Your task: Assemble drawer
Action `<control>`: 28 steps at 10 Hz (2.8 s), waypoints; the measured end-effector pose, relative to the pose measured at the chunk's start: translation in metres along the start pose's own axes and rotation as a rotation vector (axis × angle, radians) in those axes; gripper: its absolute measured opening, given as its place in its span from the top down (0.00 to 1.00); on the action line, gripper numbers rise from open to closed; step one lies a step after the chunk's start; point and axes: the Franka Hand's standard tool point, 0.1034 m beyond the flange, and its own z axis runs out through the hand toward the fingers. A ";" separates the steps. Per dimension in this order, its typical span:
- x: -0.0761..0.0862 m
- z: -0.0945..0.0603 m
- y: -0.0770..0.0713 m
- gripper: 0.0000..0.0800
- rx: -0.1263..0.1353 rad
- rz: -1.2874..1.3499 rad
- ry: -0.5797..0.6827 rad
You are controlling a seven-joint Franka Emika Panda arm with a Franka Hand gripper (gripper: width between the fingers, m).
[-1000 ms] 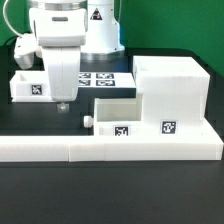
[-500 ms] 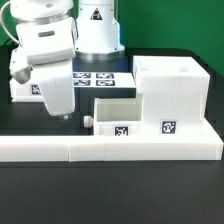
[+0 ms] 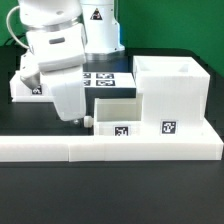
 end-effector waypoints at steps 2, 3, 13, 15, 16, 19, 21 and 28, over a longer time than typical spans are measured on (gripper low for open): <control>0.016 0.001 0.004 0.19 0.001 0.063 0.001; 0.020 0.002 0.006 0.19 0.005 0.106 -0.011; 0.017 -0.014 0.024 0.19 0.018 0.001 -0.063; 0.024 -0.022 0.031 0.19 -0.003 0.040 -0.078; 0.023 -0.020 0.030 0.19 0.000 0.038 -0.077; 0.022 -0.018 0.032 0.19 0.005 0.039 -0.075; 0.021 -0.023 0.044 0.19 -0.001 0.039 -0.072; 0.057 -0.016 0.055 0.19 0.003 0.149 -0.090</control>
Offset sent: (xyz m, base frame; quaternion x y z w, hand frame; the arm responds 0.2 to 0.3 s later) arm 0.0140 0.0387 0.0002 0.0003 -0.0134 0.0546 0.9984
